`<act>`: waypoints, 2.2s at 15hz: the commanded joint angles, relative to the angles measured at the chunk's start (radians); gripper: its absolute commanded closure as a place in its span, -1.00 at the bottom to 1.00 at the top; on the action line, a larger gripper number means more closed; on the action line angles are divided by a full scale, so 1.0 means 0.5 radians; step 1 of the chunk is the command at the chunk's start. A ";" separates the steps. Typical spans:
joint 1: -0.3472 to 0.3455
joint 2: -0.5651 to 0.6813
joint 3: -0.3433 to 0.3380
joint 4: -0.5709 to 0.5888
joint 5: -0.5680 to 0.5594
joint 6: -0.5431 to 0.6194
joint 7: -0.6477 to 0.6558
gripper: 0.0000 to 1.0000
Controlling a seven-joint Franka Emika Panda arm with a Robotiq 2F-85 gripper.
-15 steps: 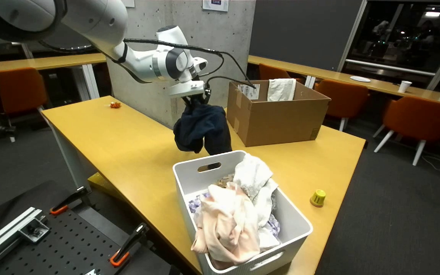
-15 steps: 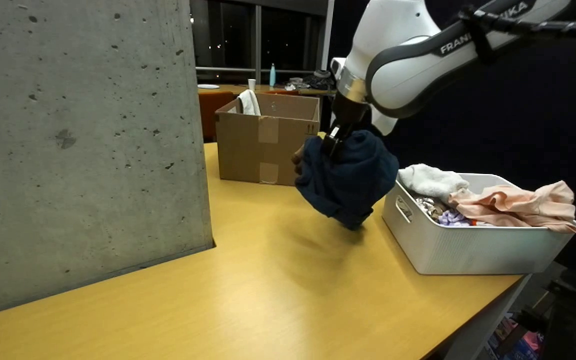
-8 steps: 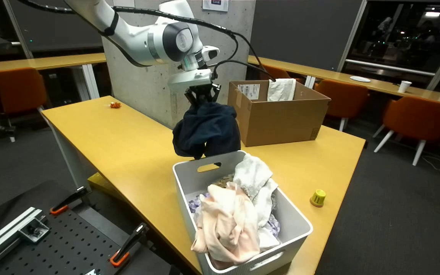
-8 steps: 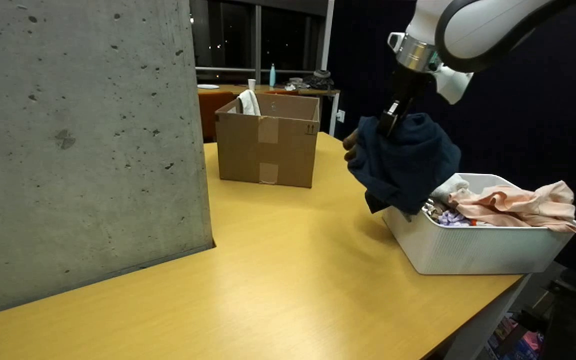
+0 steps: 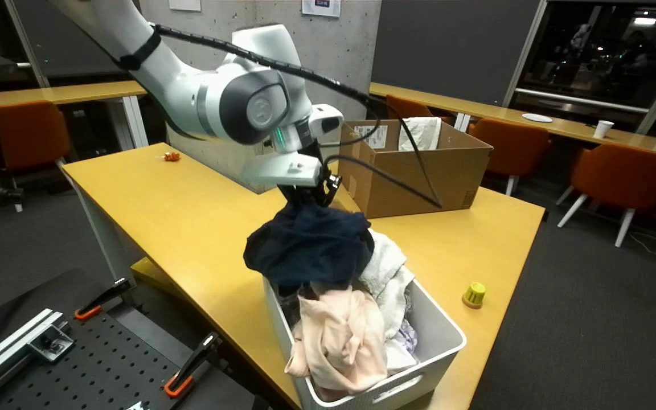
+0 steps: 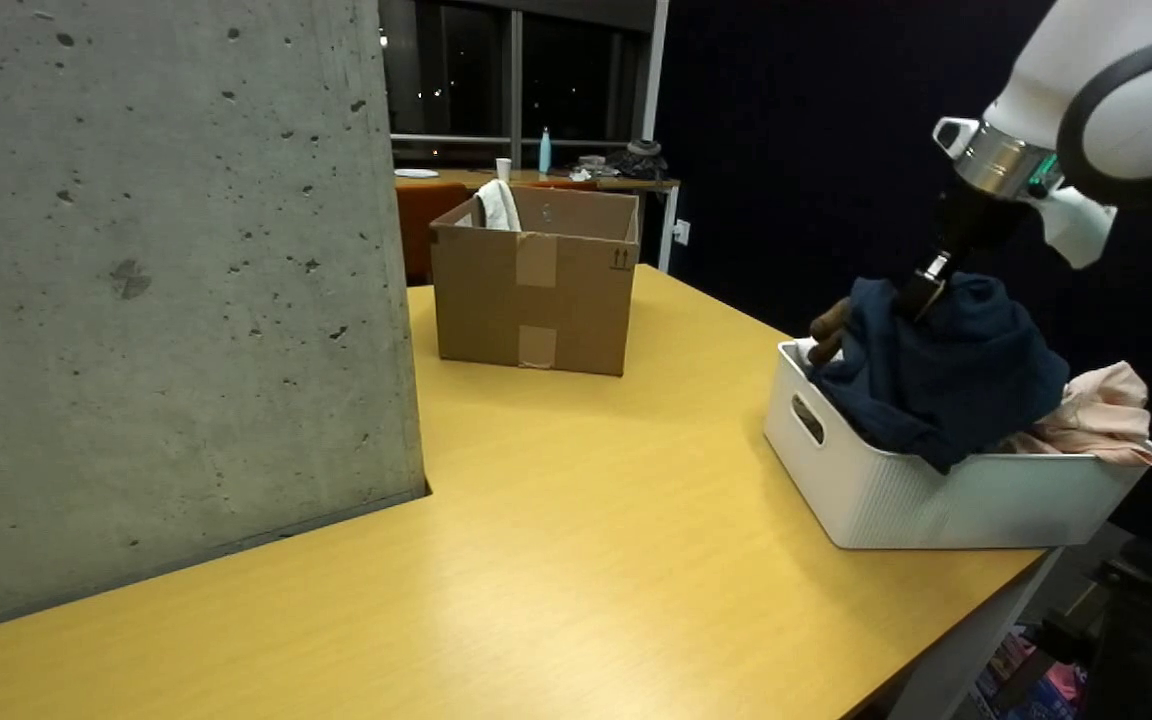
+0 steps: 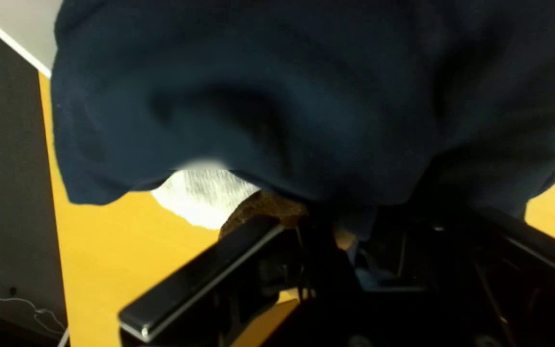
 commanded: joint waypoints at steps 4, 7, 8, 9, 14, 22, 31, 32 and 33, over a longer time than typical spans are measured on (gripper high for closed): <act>-0.169 0.219 0.044 -0.215 0.154 0.490 -0.103 0.90; -0.152 0.207 0.025 -0.242 0.125 0.501 -0.082 0.02; -0.142 0.168 0.005 -0.257 0.112 0.453 -0.078 -0.01; -0.113 0.110 -0.045 -0.273 0.077 0.381 -0.070 -0.13; -0.004 -0.250 -0.272 -0.309 -0.154 -0.007 -0.020 -0.84; 0.275 -0.750 0.122 -0.351 0.375 -0.528 -0.361 -1.00; 0.510 -0.467 0.327 -0.164 0.811 -0.455 -0.590 -1.00; 0.501 -0.447 0.336 -0.153 0.833 -0.457 -0.618 -1.00; 0.495 -0.427 0.343 -0.142 0.841 -0.459 -0.636 -1.00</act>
